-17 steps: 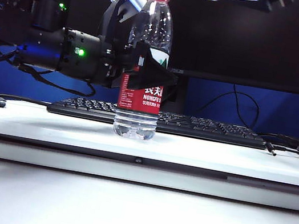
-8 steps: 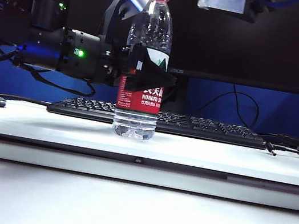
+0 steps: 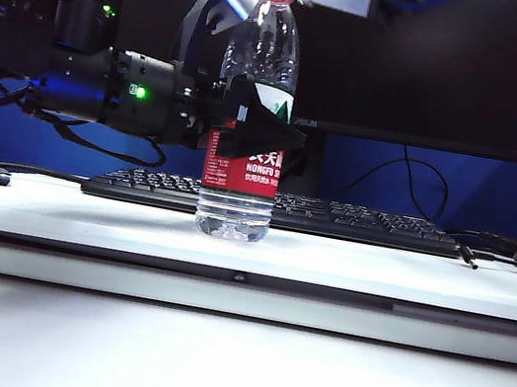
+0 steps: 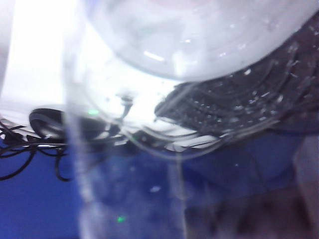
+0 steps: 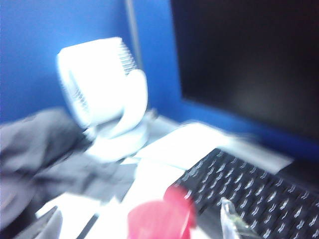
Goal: Unscrew the cap from the plastic bottle on the table.
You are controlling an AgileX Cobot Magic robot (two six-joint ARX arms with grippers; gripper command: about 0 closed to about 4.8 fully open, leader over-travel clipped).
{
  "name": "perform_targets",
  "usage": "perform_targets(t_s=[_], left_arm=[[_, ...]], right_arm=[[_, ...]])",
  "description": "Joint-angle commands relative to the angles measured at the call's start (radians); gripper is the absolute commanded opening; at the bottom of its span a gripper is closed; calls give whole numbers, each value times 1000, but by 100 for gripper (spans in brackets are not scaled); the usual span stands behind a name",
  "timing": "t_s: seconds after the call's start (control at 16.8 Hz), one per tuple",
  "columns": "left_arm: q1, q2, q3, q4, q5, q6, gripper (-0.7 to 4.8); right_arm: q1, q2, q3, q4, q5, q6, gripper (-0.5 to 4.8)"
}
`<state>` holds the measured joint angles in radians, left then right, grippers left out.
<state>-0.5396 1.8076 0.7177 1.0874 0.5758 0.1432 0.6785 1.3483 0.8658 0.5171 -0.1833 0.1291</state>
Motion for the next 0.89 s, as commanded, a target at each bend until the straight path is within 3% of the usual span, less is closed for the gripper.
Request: perform_targets(t_s=[0.06,0.3,0.42,0.59,0.89], left_arm=[[-2,-4,2,8,11,-3,297],[-2,-4,3,8,7,-1,297],[-1,-4,3,6,4,-1,297],[-2,-4,3,-10,4,24,297],[-1,-4,3,-17,4,21,297]], right_arm=[[8,37,45,8,37,-3,376],[50,37,48,-5,231,-3,359],[133,39,48,-11,452,-7,359],[199,61,49,-9,619,-6,352],[214,68,49,11,633,6,238]])
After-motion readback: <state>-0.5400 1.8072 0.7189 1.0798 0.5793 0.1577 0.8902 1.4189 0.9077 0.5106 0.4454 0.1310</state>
